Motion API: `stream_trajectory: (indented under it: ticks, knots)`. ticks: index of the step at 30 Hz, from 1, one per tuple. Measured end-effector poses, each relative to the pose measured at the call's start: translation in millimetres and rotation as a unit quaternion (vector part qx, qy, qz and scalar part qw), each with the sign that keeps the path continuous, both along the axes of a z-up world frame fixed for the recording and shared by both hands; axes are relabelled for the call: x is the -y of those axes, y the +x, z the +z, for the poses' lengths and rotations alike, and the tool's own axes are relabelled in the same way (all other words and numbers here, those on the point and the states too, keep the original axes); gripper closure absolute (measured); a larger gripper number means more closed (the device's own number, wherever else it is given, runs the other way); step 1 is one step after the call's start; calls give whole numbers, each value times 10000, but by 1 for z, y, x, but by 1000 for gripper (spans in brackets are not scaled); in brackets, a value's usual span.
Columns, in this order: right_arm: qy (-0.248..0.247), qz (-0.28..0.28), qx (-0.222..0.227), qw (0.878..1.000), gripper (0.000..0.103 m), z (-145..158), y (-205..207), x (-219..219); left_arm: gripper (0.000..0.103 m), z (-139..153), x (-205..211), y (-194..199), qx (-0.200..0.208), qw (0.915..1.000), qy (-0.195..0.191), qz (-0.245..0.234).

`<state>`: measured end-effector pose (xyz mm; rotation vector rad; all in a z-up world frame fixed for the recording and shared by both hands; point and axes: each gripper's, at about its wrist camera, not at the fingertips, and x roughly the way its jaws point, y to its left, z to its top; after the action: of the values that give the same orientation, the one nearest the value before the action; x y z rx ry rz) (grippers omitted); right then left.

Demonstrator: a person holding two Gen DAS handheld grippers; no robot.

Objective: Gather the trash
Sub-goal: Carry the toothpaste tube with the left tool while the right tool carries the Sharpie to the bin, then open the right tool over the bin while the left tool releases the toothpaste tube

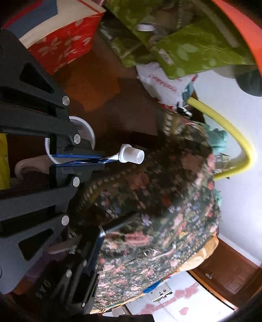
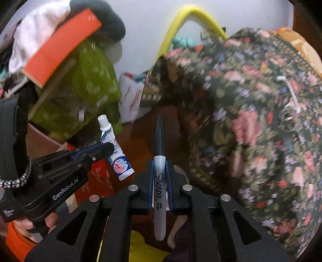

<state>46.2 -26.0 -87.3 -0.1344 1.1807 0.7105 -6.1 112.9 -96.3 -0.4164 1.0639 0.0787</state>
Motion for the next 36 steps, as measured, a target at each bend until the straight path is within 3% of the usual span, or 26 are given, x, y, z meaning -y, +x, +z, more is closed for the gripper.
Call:
stream_trajectory:
  ticks: [15, 28, 29, 30, 36]
  knots:
    - [-645, 118, -1185, 9908, 92, -86, 14, -33, 101, -96, -9, -2, -1158, 9926, -362, 22]
    - [-1114, 418, -1291, 9845, 92, -109, 13, -53, 101, -136, -7, 4, -1636, 9852, -499, 65]
    - [-1123, 448, -1295, 9842, 88, -109, 12, -54, 101, -138, -8, 3, -1657, 9848, -503, 86]
    - [-1148, 463, -1305, 9837, 78, -110, 11, -55, 100, -138, -9, 3, -1680, 9844, -520, 104]
    - [-1136, 353, -1211, 9855, 64, -106, 13, -52, 94, -138, -17, -1, -1698, 9834, -591, 229]
